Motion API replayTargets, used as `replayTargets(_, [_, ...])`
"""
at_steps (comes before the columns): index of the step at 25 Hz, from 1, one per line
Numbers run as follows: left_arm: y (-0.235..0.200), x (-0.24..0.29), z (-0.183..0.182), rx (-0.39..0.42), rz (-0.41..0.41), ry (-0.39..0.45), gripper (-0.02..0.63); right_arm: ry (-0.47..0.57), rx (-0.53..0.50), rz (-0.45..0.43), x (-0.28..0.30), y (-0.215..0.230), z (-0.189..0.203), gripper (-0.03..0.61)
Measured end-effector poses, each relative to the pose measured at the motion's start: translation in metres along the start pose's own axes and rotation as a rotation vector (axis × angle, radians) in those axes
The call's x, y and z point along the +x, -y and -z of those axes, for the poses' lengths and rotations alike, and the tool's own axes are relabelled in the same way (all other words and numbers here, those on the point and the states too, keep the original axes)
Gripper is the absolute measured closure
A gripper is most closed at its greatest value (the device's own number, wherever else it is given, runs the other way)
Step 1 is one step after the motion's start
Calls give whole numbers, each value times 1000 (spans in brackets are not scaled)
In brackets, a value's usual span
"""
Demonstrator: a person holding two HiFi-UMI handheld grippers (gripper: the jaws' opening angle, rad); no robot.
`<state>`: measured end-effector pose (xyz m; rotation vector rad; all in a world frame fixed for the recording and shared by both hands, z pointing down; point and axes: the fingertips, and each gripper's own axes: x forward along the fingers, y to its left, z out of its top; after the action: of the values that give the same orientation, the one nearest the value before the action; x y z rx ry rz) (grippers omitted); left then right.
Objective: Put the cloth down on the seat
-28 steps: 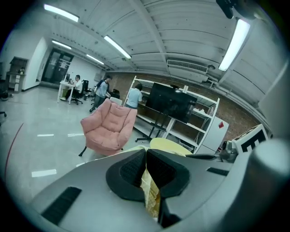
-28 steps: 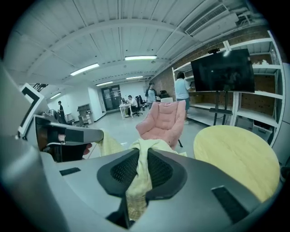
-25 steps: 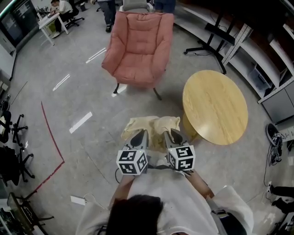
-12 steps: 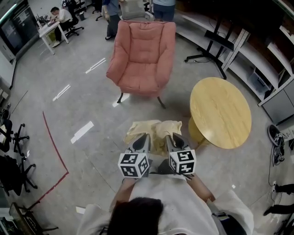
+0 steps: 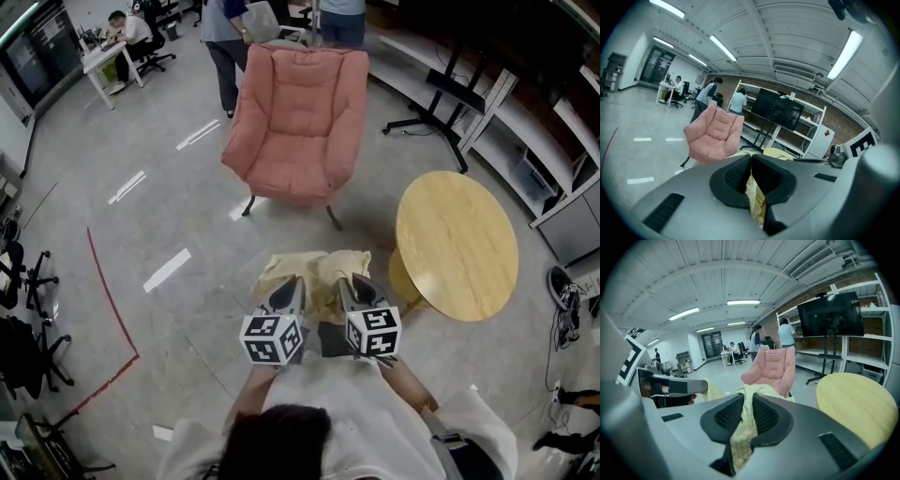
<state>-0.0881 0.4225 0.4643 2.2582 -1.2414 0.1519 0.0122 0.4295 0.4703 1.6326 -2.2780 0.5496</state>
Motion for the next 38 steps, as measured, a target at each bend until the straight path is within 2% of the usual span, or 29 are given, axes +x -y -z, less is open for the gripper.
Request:
replayTargets(9, [-26, 67, -25, -25, -47, -8, 581, -25, -20, -52, 67, 35, -27, 509])
replayTargets(24, [-34, 210, -88, -50, -120, -11, 581, -52, -35, -140, 171, 134, -93, 509])
replayTargets(38, [-35, 282, -117, -45, -148, -2, 581, -38, -43, -182, 221, 185, -123, 509])
